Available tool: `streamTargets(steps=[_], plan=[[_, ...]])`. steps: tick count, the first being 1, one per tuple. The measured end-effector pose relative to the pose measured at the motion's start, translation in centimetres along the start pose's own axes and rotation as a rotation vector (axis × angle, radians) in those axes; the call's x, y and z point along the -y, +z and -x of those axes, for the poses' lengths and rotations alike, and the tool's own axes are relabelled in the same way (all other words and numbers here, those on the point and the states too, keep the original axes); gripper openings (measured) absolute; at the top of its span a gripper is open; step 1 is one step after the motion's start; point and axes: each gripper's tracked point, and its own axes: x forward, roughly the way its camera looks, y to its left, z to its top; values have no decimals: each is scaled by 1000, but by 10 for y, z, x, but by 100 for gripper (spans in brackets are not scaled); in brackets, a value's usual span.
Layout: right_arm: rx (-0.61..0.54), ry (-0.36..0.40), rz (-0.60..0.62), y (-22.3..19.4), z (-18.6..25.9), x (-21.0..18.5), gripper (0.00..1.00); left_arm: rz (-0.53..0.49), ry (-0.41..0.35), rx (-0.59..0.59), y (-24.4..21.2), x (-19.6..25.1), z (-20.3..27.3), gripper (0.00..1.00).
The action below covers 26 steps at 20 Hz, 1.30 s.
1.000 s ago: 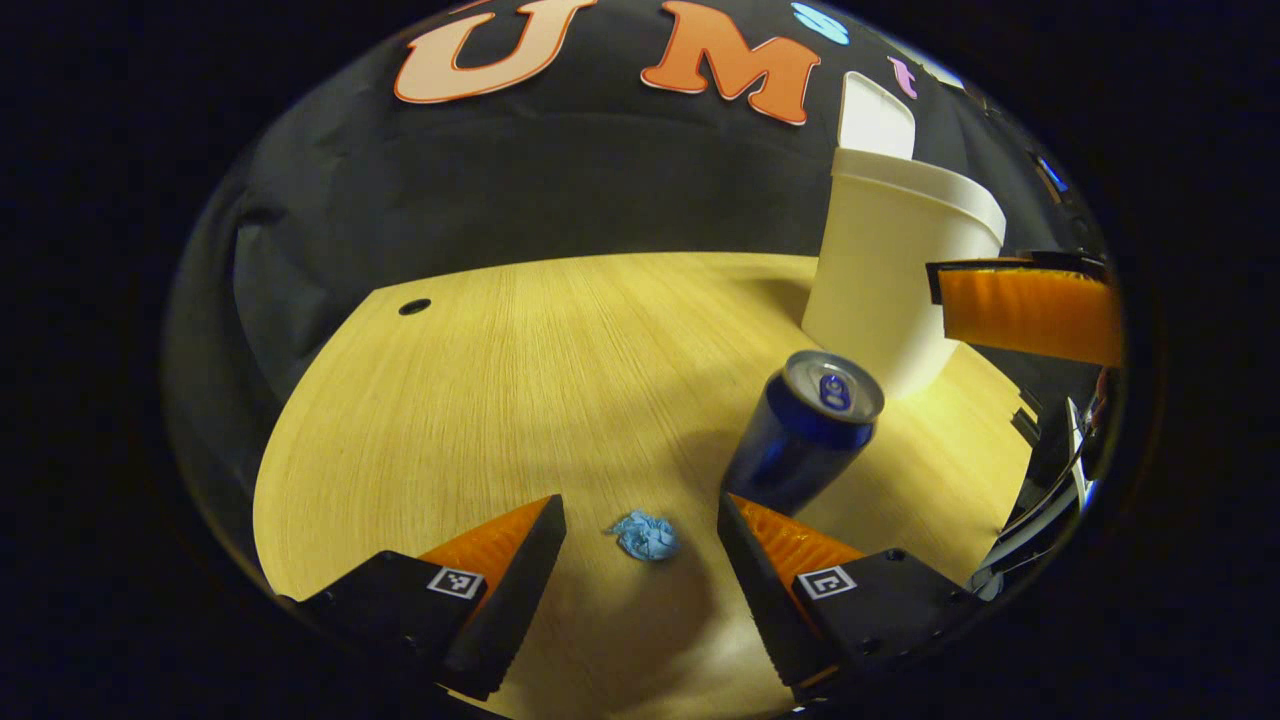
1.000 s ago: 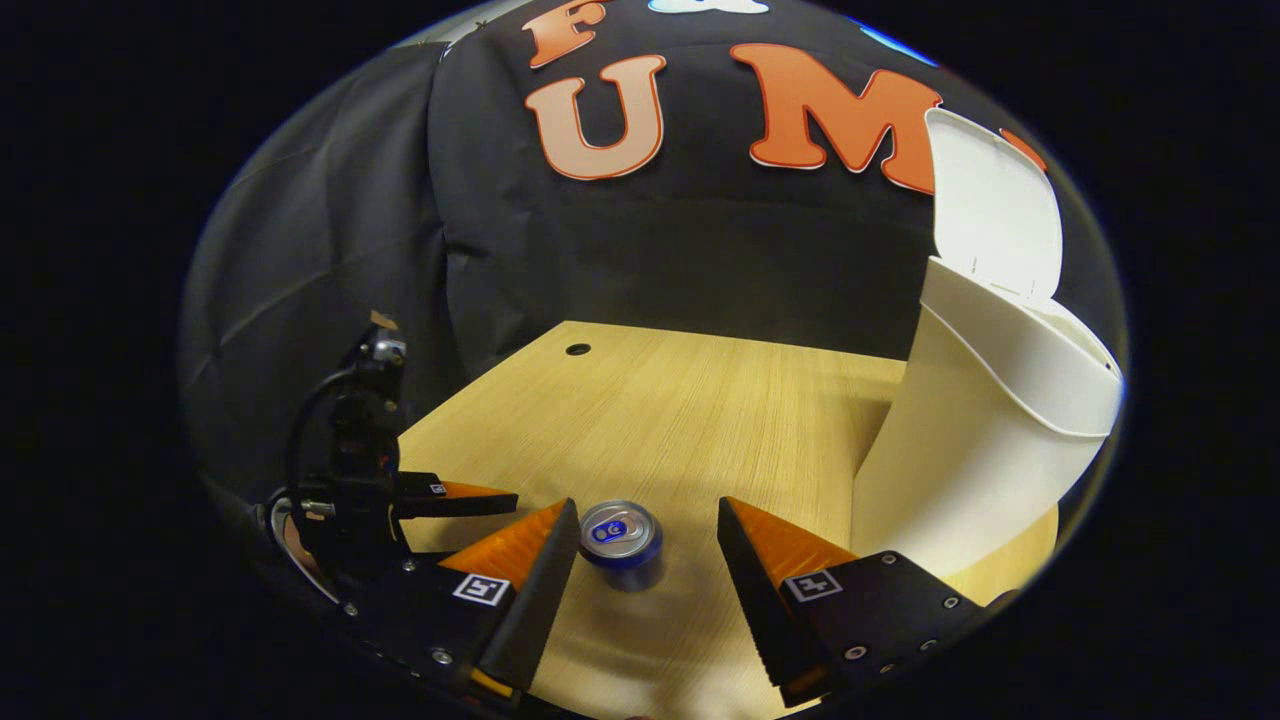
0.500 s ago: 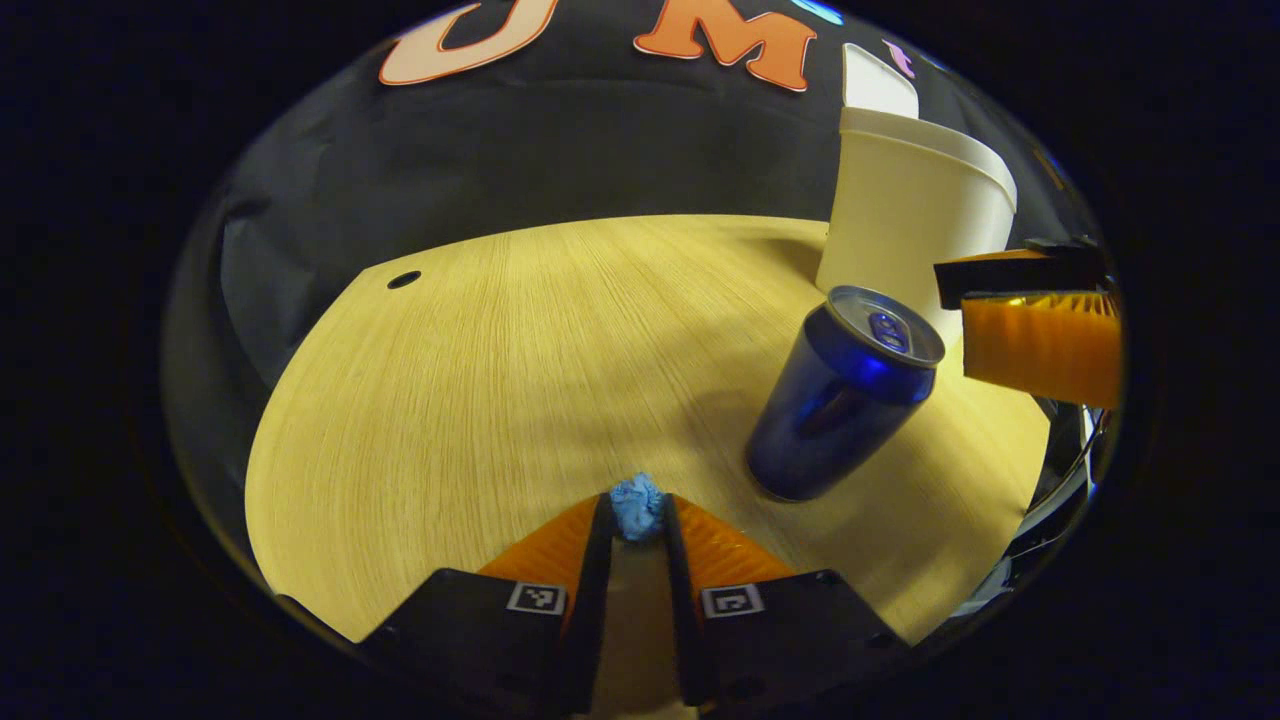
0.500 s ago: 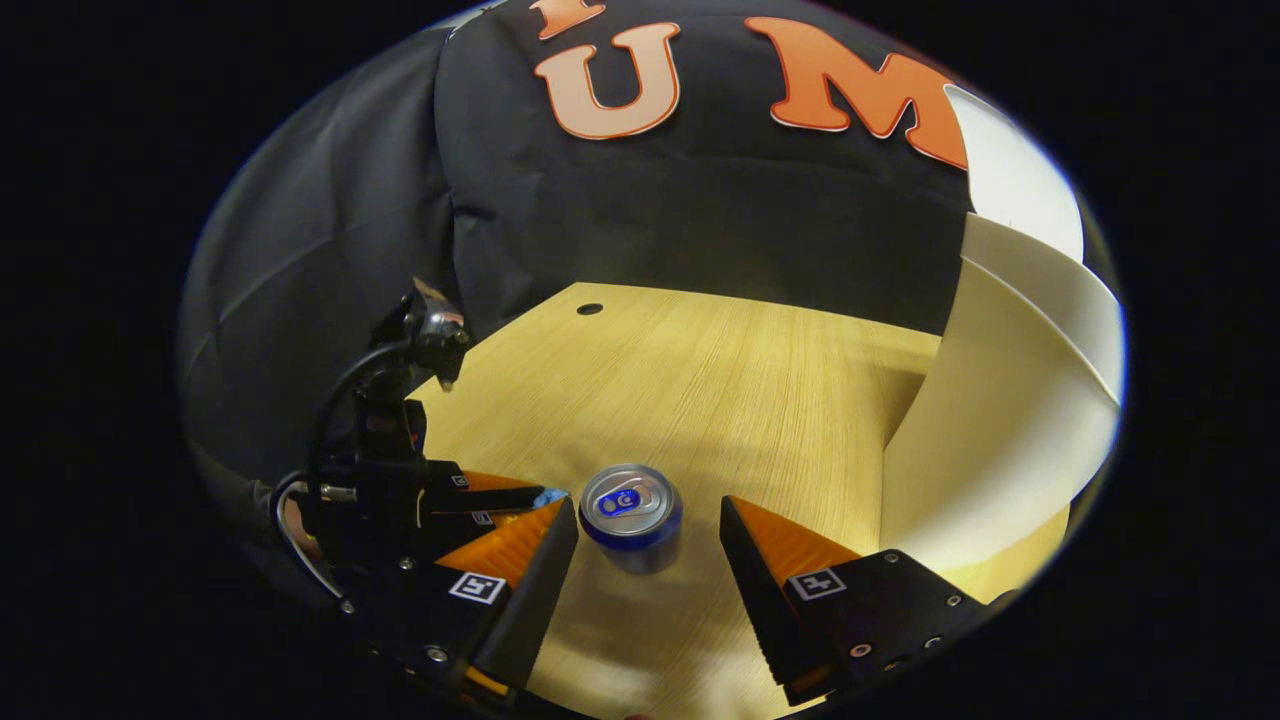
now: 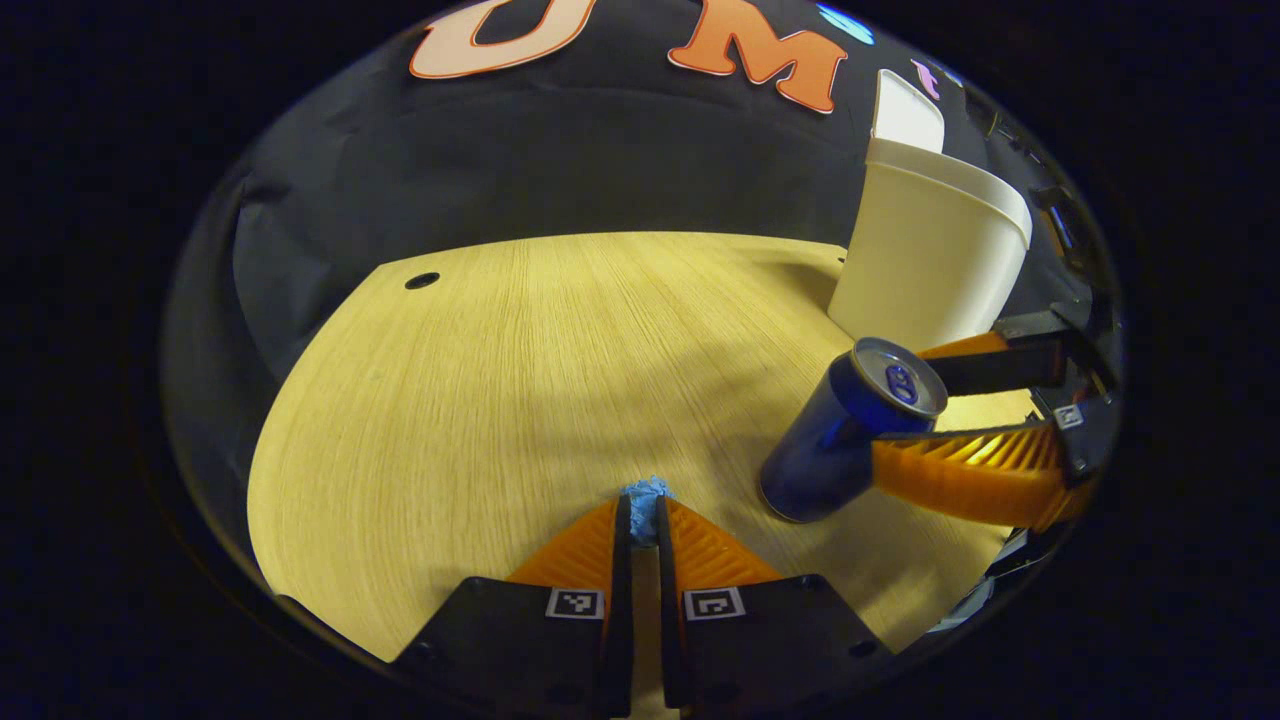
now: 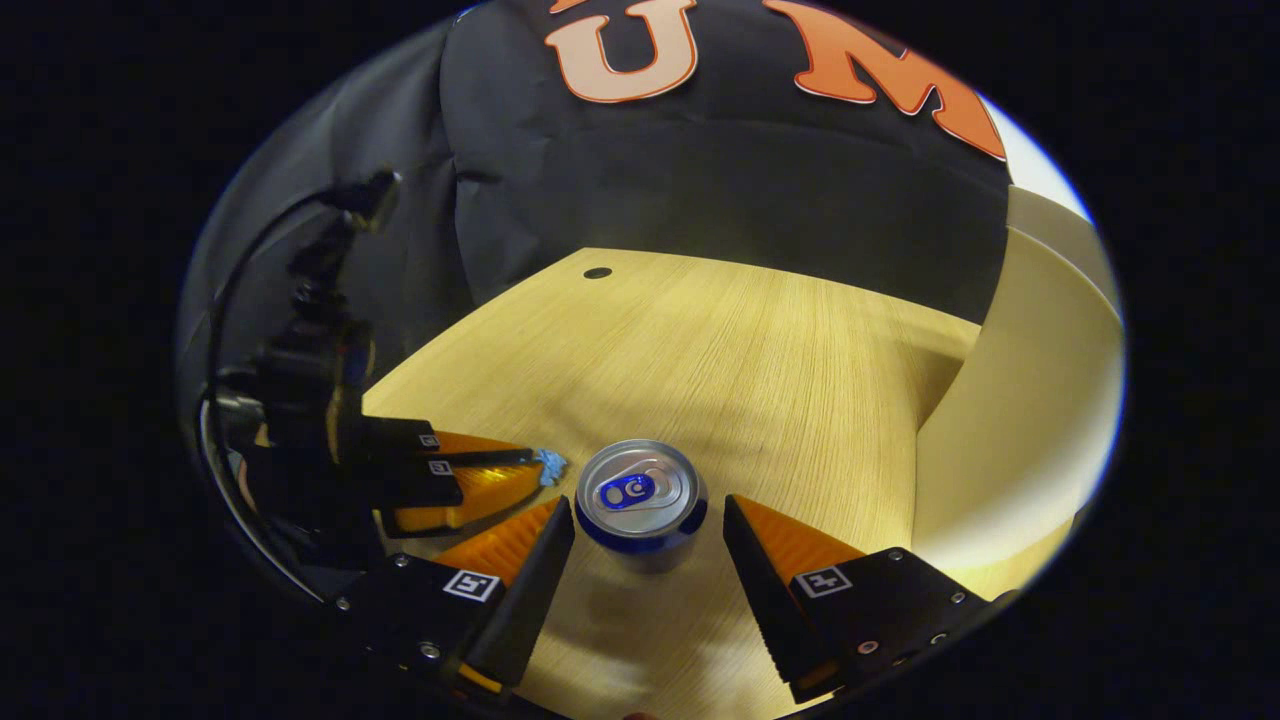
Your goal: Press the lid of the desktop garbage bin to open it, pick up the crumpled paper on the desktop and throw it into the bin, then pick up the pop can on the desktop and drop it into the bin, and finally close the garbage bin lid.
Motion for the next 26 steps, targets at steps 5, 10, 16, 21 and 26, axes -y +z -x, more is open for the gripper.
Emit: streamTargets(steps=[5, 10, 16, 21, 26], plan=[[-31, 14, 12, -6, -17, -3, 92, -8, 30, 32, 18, -5, 14, 15], [-31, -3, 16, -3, -22, 4, 82, 8, 52, 49, 21, -14, 34, 15], [3, -29, -11, 11, 10, 21, 80, 37, 79, 101, 51, -26, 50, 15], [48, -70, 7, 27, 47, 52, 80, 21, 76, 153, 89, -6, 56, 15], [78, -102, 19, 27, 86, 87, 80, -8, 58, 208, 135, 36, 55, 18]])
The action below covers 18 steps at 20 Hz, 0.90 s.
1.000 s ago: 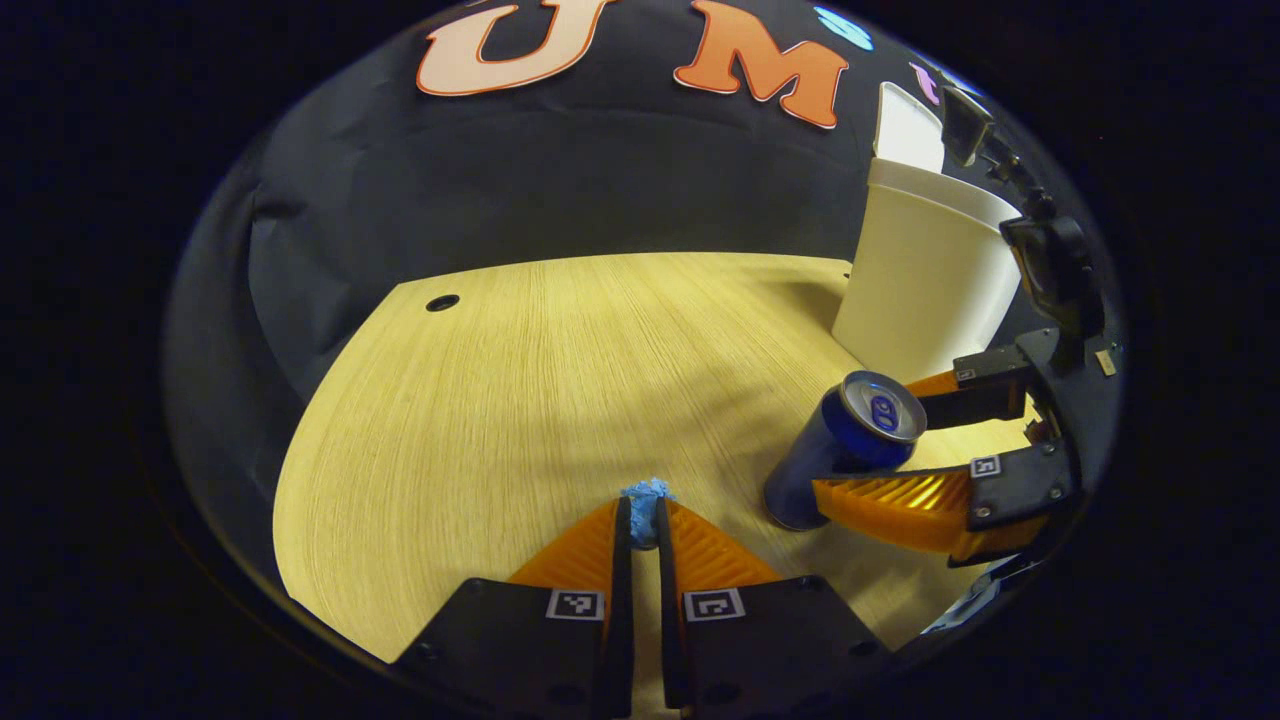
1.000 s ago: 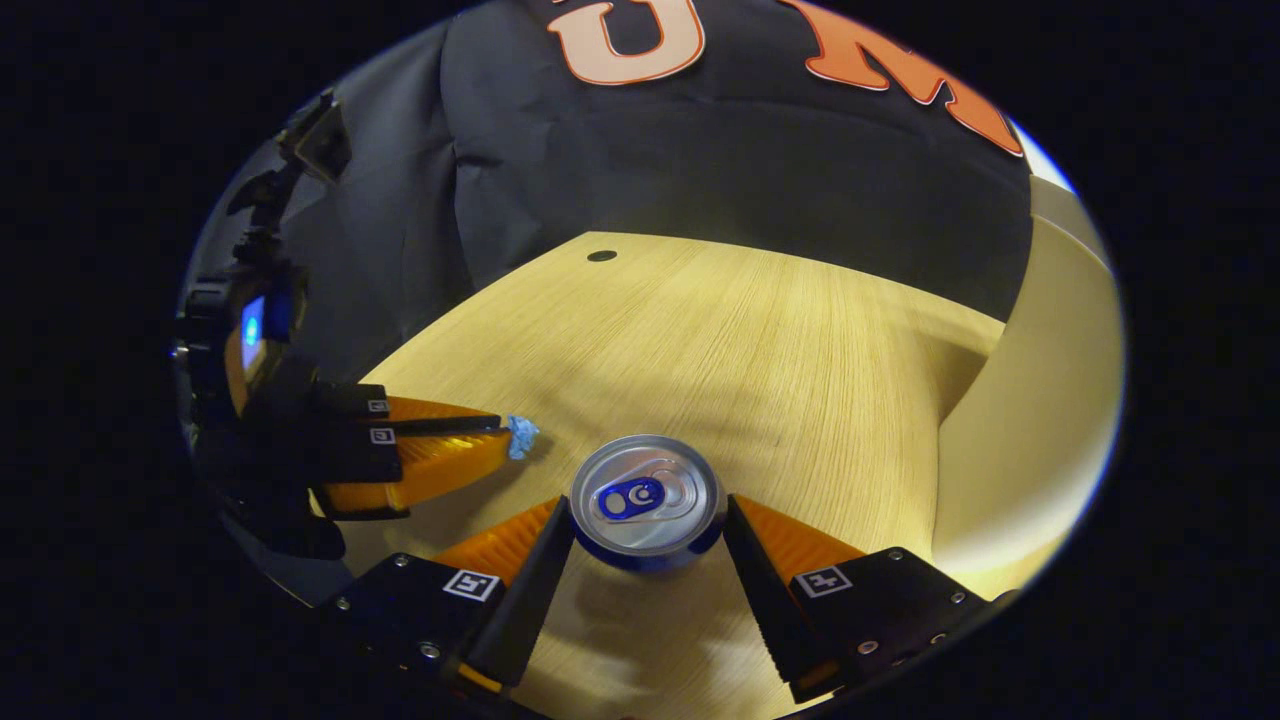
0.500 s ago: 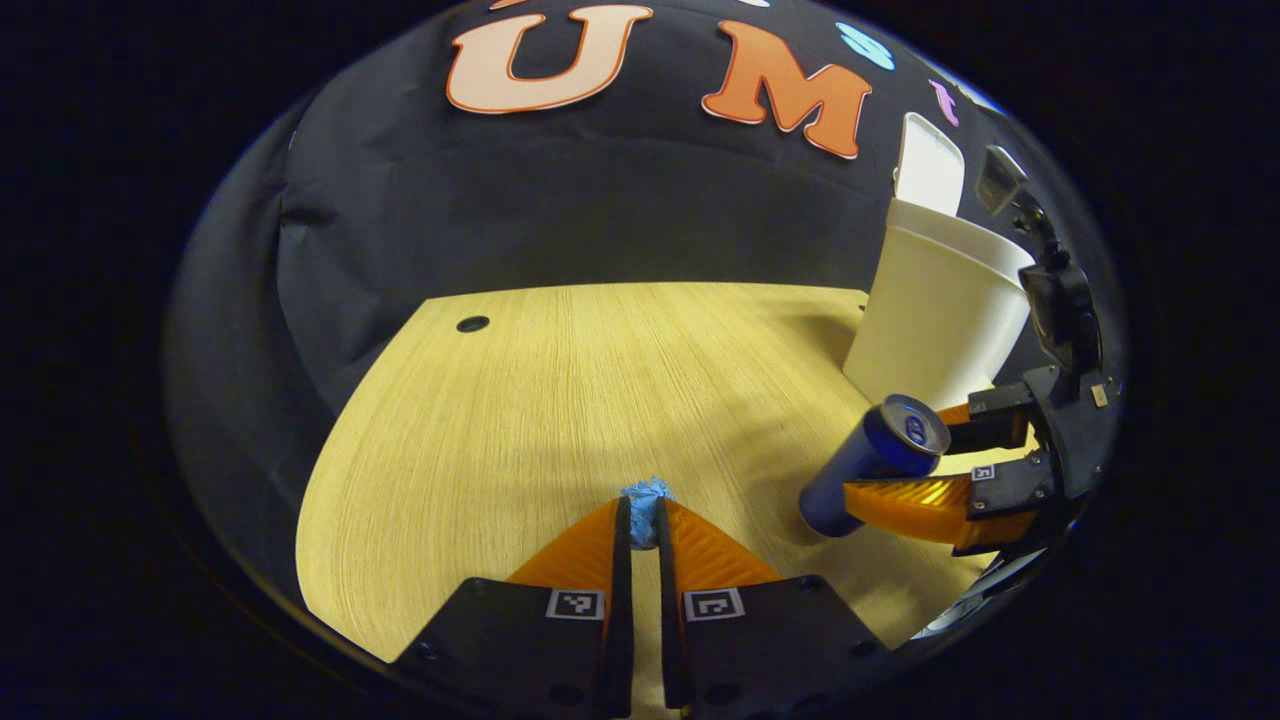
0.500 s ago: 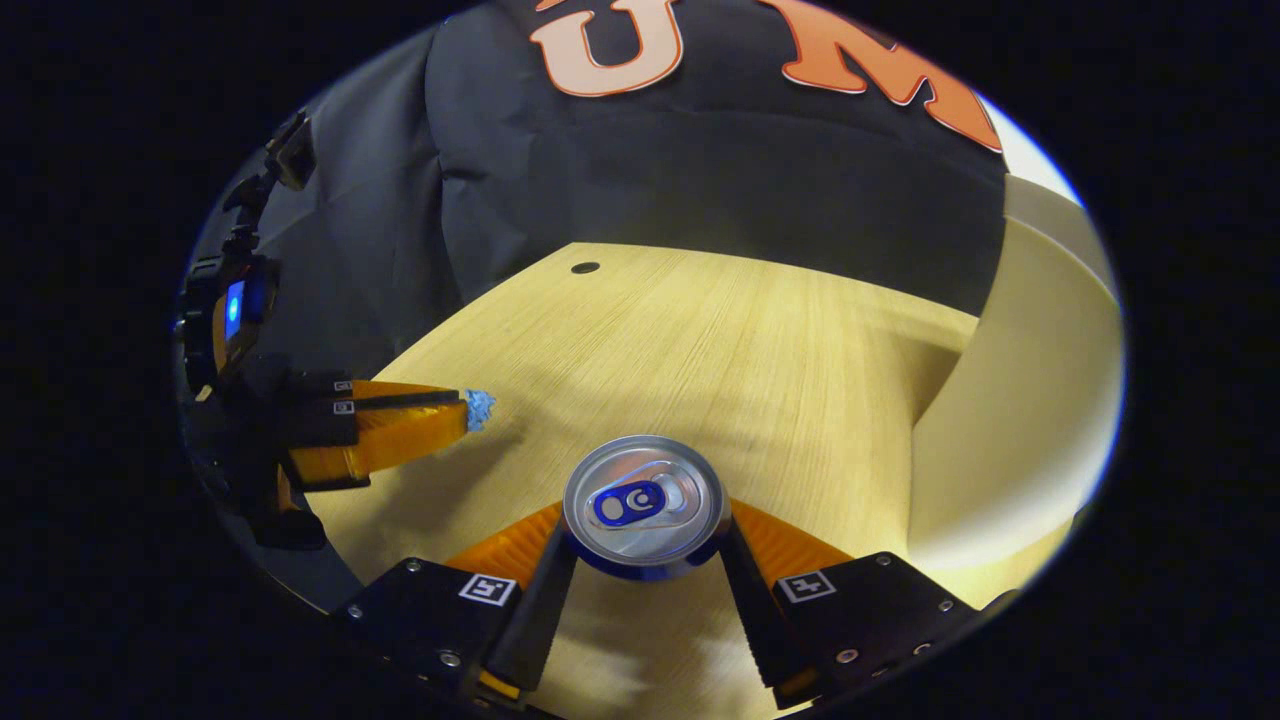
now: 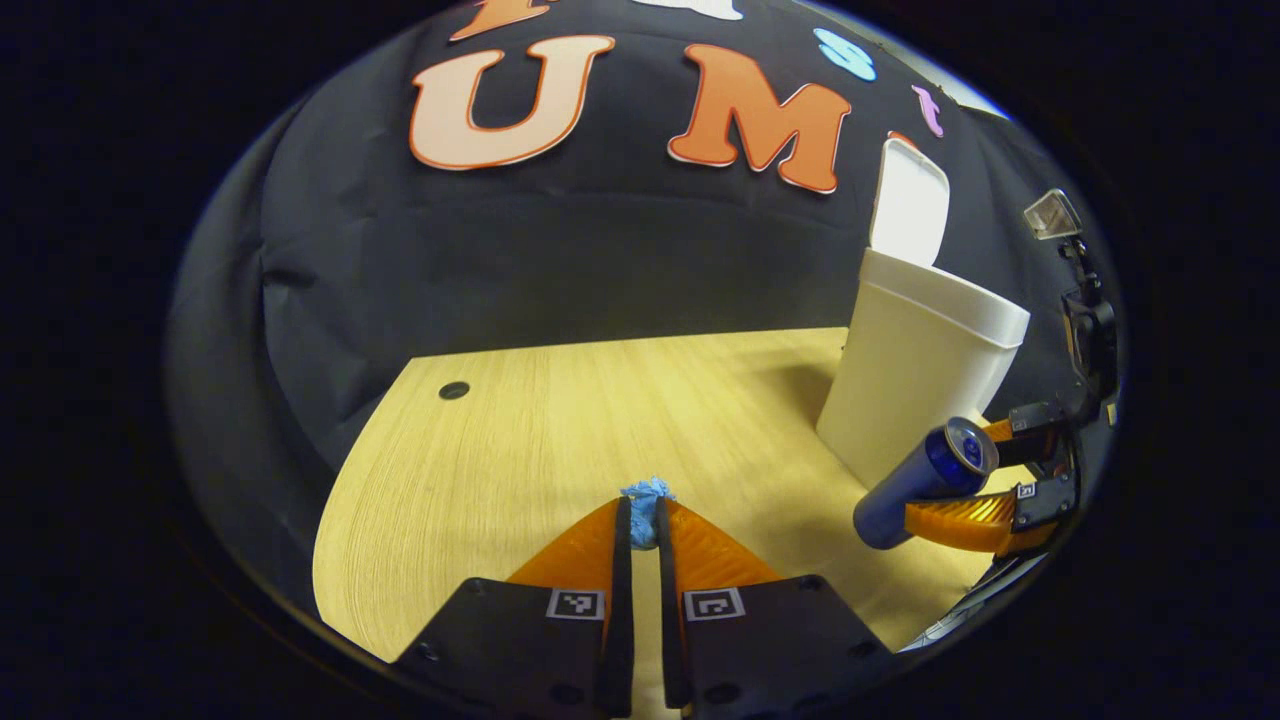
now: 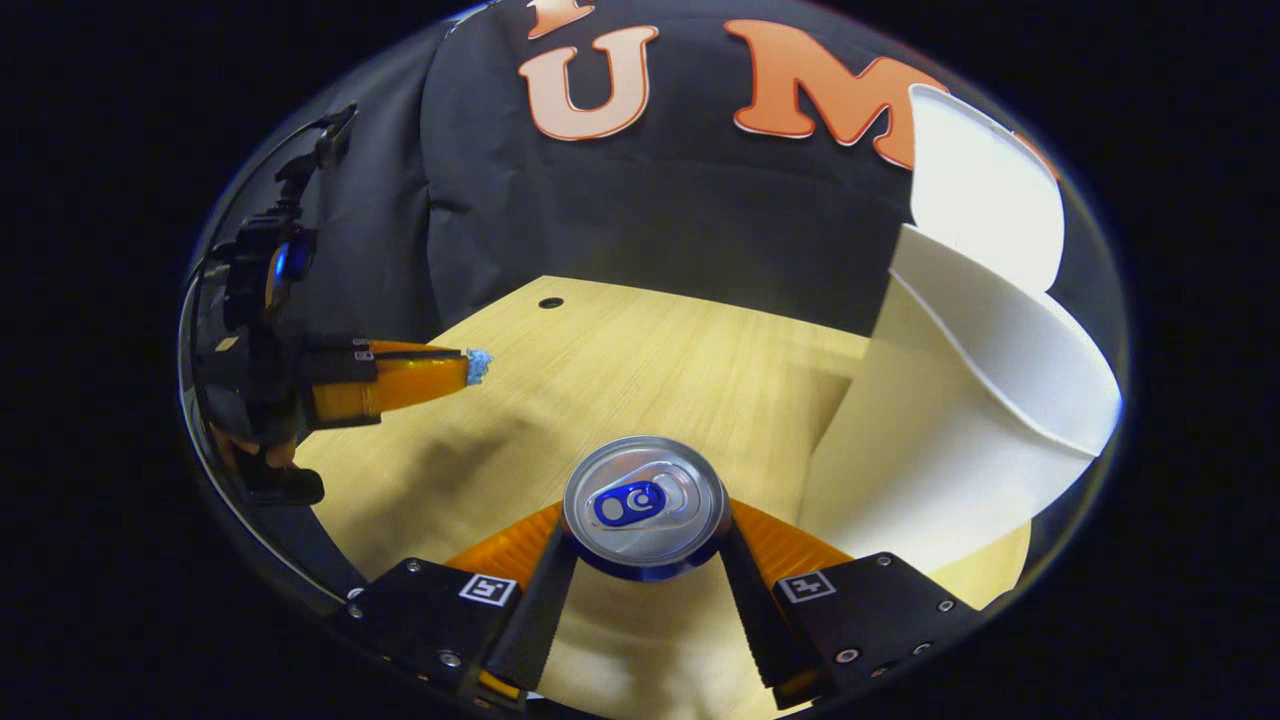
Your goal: Press the lid of the desktop garbage bin to open it, pick up the crumpled paper on the desktop and throw it into the bin, then pick up the pop can on the desktop and drop it into the bin, and finally close the garbage bin lid.
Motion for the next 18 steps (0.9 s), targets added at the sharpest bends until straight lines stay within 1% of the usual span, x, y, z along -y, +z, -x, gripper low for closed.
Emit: streamTargets(steps=[1, 7, 11, 18], plan=[[3, -8, -6, 0, 6, 9, 80, 2, -7, 12, 9, 9, 1, 15], [37, -62, -62, -10, 41, 64, 80, -18, -90, 102, 71, 79, -3, 15], [56, -109, -72, -18, 60, 95, 80, -23, -165, 151, 108, 129, -4, 15], [80, -175, -130, -33, 90, 143, 80, -53, -273, 209, 155, 204, -11, 15]])
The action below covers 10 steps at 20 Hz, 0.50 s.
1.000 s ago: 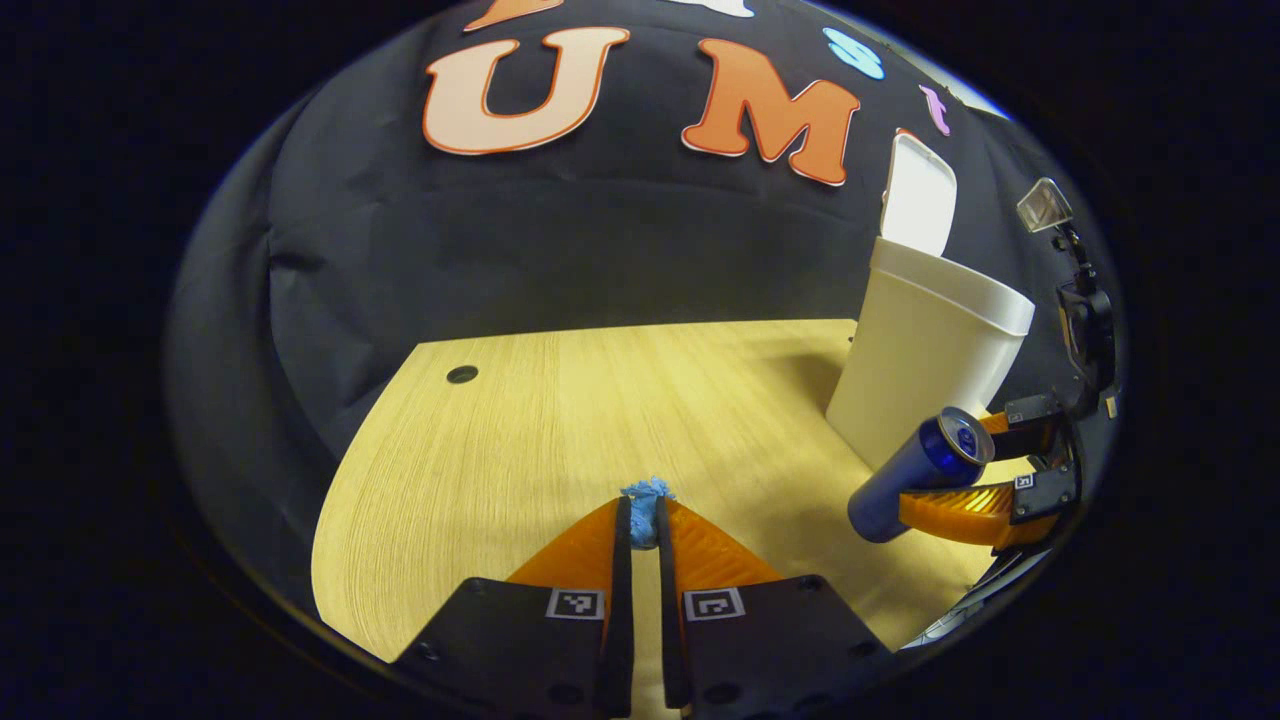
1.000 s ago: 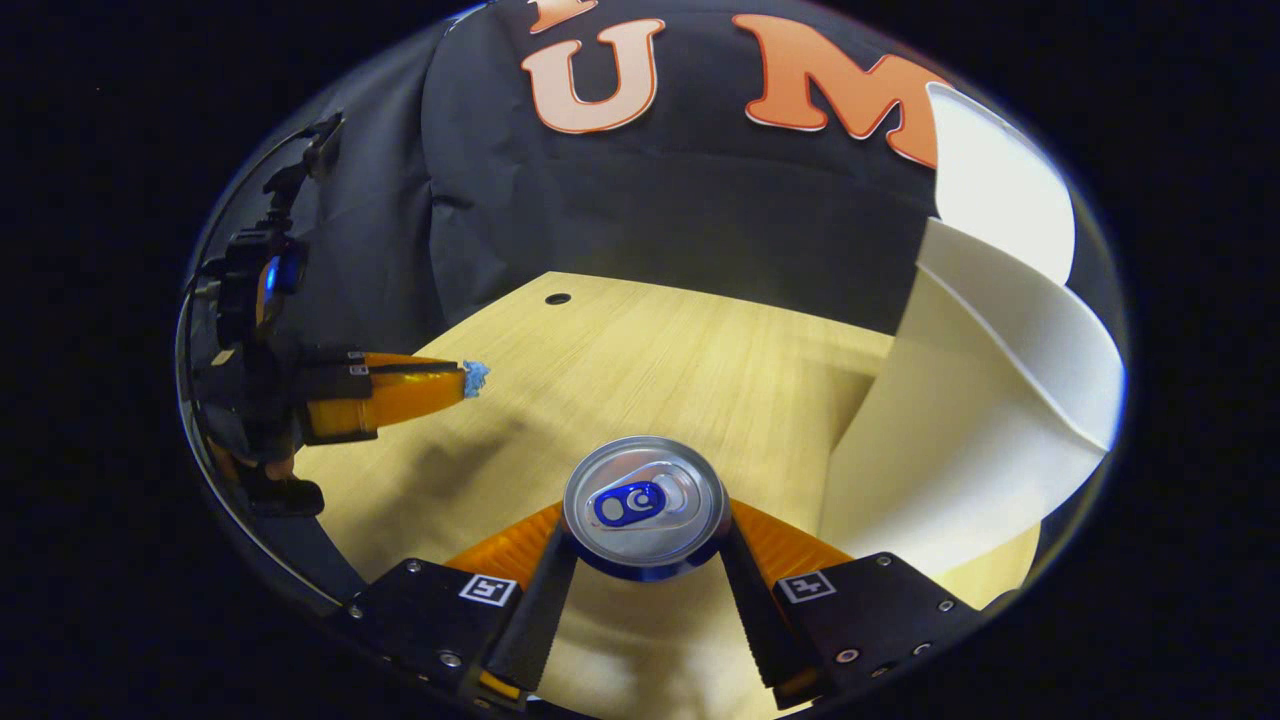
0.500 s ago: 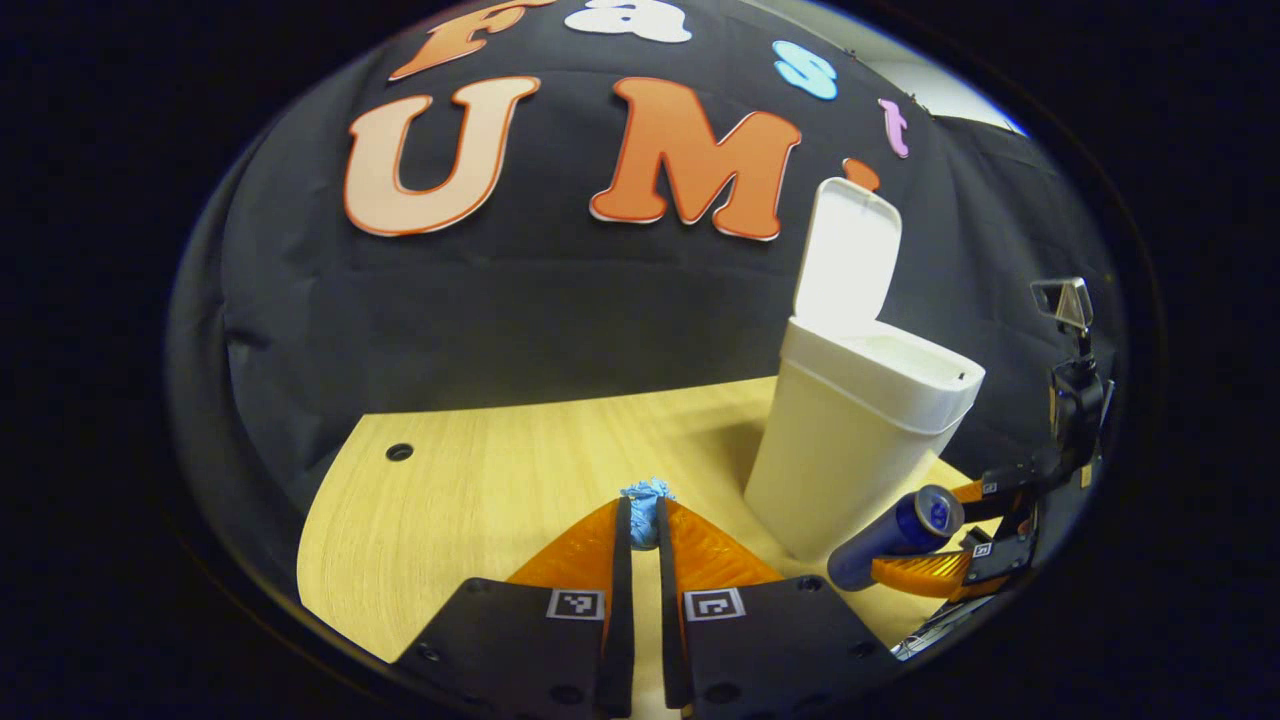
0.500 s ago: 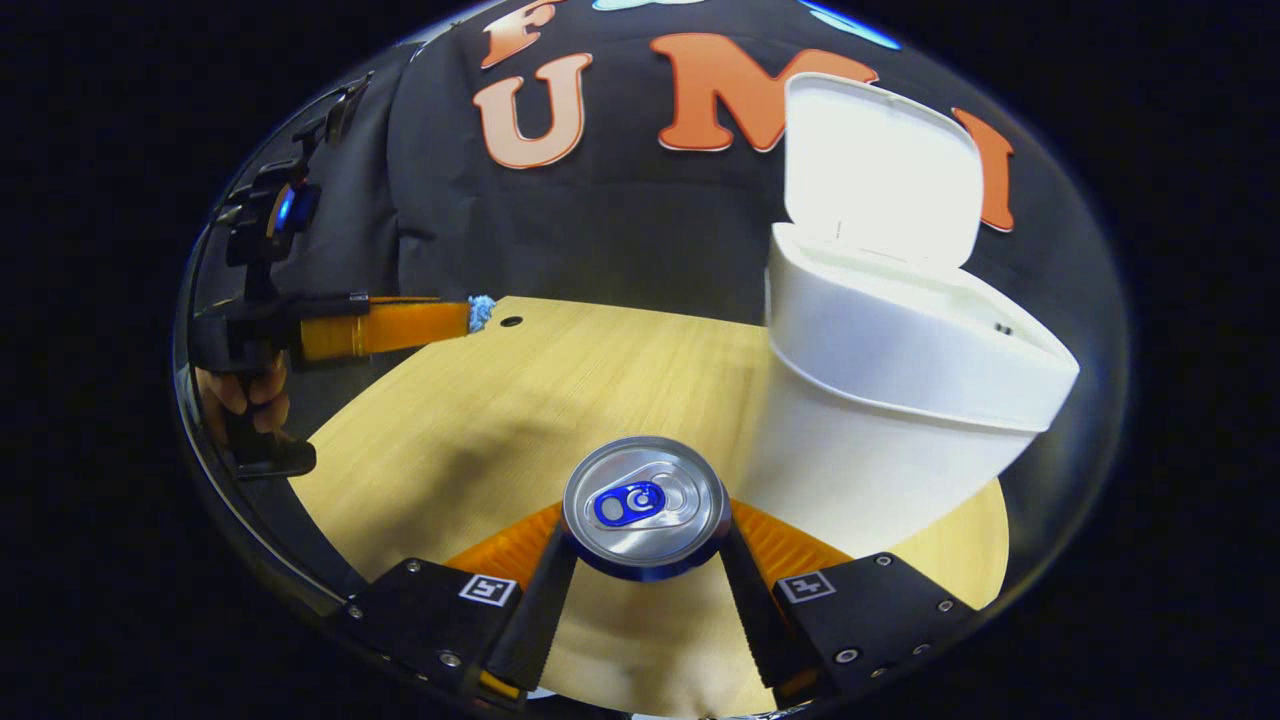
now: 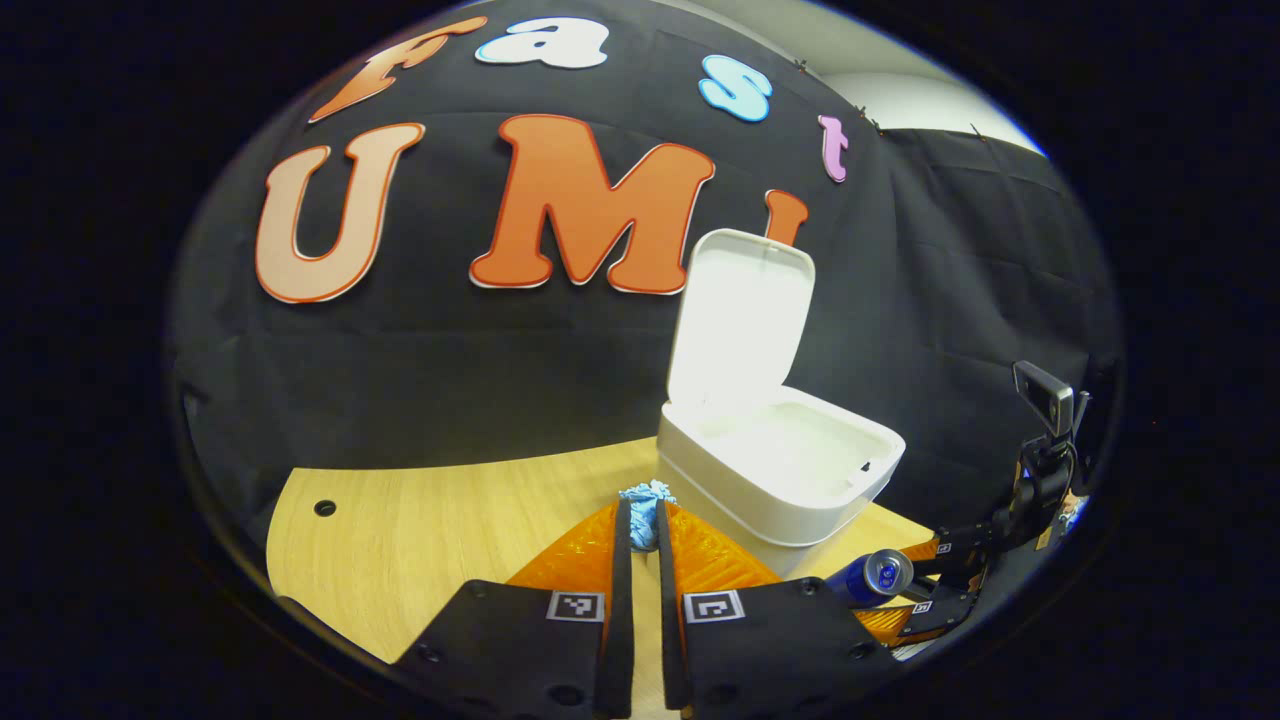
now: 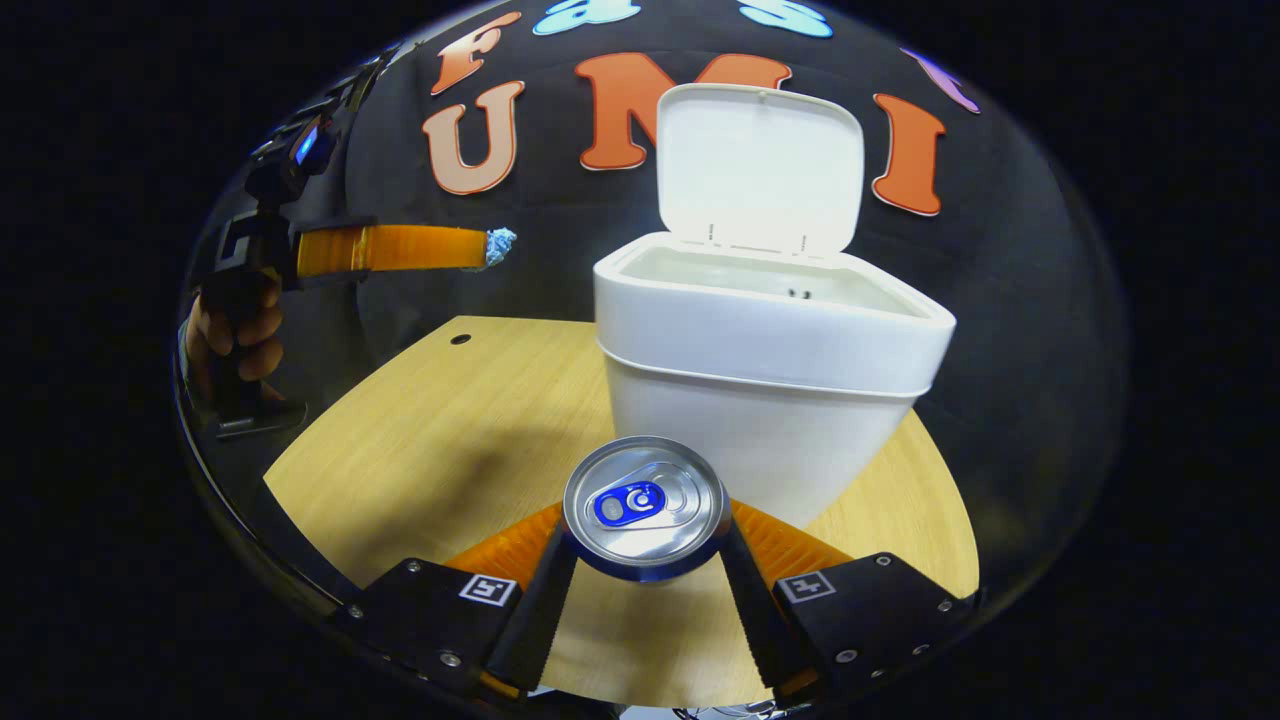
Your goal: Press the lid of the desktop garbage bin to open it, pick up the crumpled paper on the desktop and throw it into the bin, then pick up the pop can on the desktop and drop it into the bin, and finally close the garbage bin lid.
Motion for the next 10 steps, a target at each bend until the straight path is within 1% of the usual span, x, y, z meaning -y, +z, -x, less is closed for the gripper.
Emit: streamTargets(steps=[5, 10], plan=[[12, -42, -15, 0, 10, 31, 80, -23, -65, 18, 19, 42, -22, 15], [43, -75, -33, 8, 24, 52, 80, -63, -90, 7, 20, 77, -41, 15]])
